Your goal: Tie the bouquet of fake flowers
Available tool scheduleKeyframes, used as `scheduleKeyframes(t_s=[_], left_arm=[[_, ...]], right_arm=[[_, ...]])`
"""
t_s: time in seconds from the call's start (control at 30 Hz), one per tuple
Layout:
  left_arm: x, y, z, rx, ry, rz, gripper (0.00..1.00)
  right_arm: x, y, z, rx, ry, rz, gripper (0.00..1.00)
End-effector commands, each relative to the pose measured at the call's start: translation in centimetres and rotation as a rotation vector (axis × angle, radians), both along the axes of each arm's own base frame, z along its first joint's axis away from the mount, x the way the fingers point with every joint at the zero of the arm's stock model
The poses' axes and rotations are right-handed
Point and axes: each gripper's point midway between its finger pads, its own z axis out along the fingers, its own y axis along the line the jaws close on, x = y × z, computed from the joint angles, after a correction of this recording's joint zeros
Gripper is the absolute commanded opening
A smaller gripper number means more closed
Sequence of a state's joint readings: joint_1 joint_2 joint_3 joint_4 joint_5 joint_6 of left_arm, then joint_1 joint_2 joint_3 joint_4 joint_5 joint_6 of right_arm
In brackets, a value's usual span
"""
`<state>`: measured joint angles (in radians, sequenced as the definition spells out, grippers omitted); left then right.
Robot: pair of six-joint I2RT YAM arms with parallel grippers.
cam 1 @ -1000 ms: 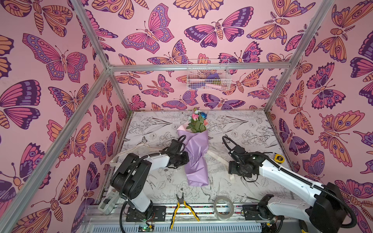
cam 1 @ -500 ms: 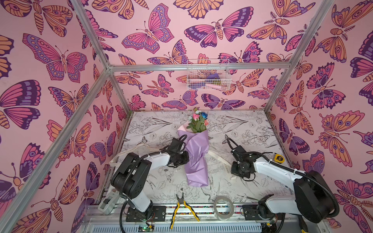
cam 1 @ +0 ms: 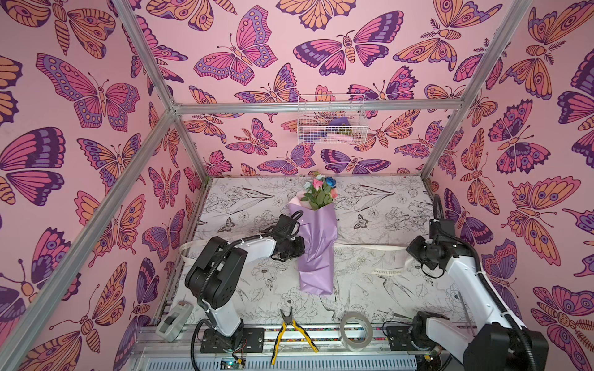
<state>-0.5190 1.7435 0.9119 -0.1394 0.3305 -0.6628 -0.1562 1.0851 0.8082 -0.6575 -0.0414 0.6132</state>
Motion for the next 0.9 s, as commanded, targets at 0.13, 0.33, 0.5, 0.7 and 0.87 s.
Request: scheduleKeyframes(t_s=[0.13,0.33,0.5,0.7,0.87], left_arm=[[0.1,-2.8,-0.4,-0.052,0.016,0.003,0.00],[1.1,-3.5,-0.1,-0.057,-0.002,0.013,0.00],[1.1,-3.7,-0.3,-0.063,0.010,0.015,0.00],[0.3,-3.1,0.4,-0.077,0.015,0.032,0.22],[-0.5,-1.7,2.6,-0.109,-0.011,0.068,0.47]], right_arm=[[2.4,-0.7,6.4,-0.098,-0.059,0.124,0.00],[2.9,-2.1,12.0,-0.203,-0.177,0.085,0.00],[3.3,-1.6,15.0,-0.197,-0.240,0.112,0.00],[3.6,2.7,17.5,-0.194,-0.298,0.282,0.02],[3.9,9.0,17.8,-0.201,-0.305,0.496,0.02]])
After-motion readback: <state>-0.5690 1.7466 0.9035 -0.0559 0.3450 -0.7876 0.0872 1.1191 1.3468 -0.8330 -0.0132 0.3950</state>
